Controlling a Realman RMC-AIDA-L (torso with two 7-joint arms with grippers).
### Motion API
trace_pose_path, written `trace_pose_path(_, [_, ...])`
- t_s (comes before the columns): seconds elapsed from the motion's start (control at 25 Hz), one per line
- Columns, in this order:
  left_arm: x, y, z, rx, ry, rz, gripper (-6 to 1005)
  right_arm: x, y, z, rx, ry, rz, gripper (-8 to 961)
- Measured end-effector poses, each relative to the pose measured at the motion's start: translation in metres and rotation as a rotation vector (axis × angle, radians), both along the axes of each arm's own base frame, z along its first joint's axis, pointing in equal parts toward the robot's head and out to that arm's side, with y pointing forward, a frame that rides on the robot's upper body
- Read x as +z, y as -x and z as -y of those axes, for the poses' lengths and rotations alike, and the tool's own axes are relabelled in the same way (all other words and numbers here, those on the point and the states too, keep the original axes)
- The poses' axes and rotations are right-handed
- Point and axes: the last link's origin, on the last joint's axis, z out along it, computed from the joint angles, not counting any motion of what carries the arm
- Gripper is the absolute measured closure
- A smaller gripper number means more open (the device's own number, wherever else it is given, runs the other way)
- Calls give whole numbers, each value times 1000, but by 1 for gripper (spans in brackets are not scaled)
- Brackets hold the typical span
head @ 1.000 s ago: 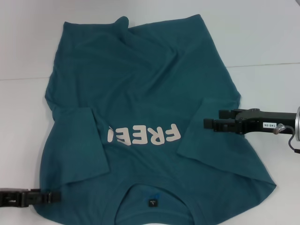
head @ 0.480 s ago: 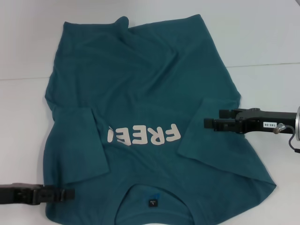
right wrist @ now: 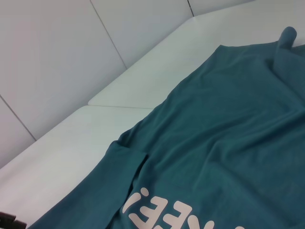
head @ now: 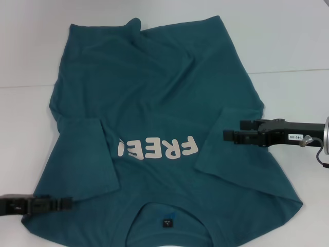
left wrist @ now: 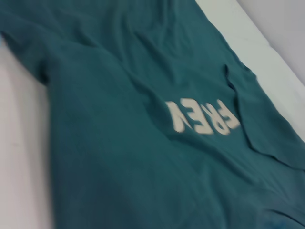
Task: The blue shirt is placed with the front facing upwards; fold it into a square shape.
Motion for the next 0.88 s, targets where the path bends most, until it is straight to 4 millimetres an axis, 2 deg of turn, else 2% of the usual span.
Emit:
trace_pose_path(0.24, [-1, 10, -10, 50, -89, -39, 114, 0, 0, 0, -2, 0, -1, 38])
trace_pose_path(0.88, [-8, 11, -31, 86, -211, -55, 115, 0, 0, 0, -12, 2, -6, 38])
